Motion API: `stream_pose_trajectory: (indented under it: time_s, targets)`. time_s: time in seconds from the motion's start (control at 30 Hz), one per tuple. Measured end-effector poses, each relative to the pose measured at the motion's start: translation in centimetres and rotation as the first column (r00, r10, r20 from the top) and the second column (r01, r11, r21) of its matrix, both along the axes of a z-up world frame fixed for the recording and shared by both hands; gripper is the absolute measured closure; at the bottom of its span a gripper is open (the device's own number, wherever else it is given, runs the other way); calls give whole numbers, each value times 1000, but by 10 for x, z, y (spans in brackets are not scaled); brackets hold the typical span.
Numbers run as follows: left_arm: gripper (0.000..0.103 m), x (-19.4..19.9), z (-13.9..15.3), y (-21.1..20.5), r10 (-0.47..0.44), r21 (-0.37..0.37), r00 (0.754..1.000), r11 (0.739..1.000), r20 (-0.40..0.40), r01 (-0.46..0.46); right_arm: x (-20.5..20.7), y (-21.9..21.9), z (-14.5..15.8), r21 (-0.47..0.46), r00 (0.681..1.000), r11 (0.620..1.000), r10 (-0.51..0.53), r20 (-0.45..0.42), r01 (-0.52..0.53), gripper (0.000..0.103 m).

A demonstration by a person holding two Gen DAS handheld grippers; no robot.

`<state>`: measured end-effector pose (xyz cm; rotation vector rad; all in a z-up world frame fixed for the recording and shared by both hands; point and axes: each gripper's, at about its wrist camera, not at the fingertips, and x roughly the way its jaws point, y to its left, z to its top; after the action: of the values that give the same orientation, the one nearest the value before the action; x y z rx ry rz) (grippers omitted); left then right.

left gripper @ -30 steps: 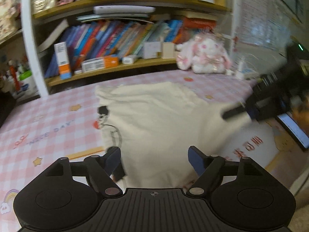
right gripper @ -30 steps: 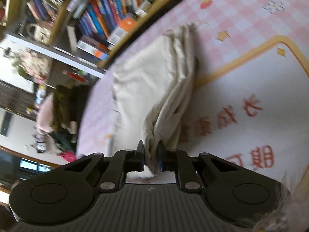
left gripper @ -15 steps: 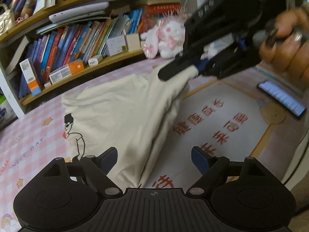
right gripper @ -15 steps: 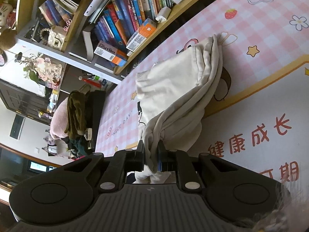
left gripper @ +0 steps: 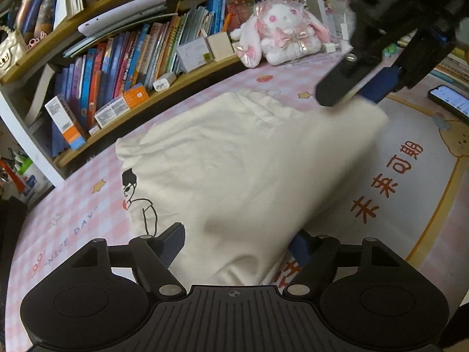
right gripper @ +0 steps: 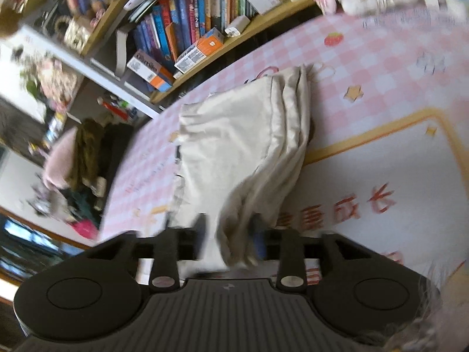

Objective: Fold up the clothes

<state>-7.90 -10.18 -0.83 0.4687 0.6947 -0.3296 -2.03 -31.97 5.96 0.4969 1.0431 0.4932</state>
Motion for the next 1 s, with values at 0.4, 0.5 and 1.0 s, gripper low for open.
stream_pose_trajectory:
  time_s: [0.4,0.5,1.0]
  targets:
    - [26,4,1,4,-8,-35,1000,999,-27,7,-62,70,4,-785,529,483,814,240,-387,11]
    - [26,4,2,5,-4,-40,1000,999,-30,2,-69,92,-17,-814,457,407,867,201,-415,11]
    - [27,-14,-10,2,-46,105,999,994,13,44,-60,130,-50,-870,385,290,914,128,-400,89]
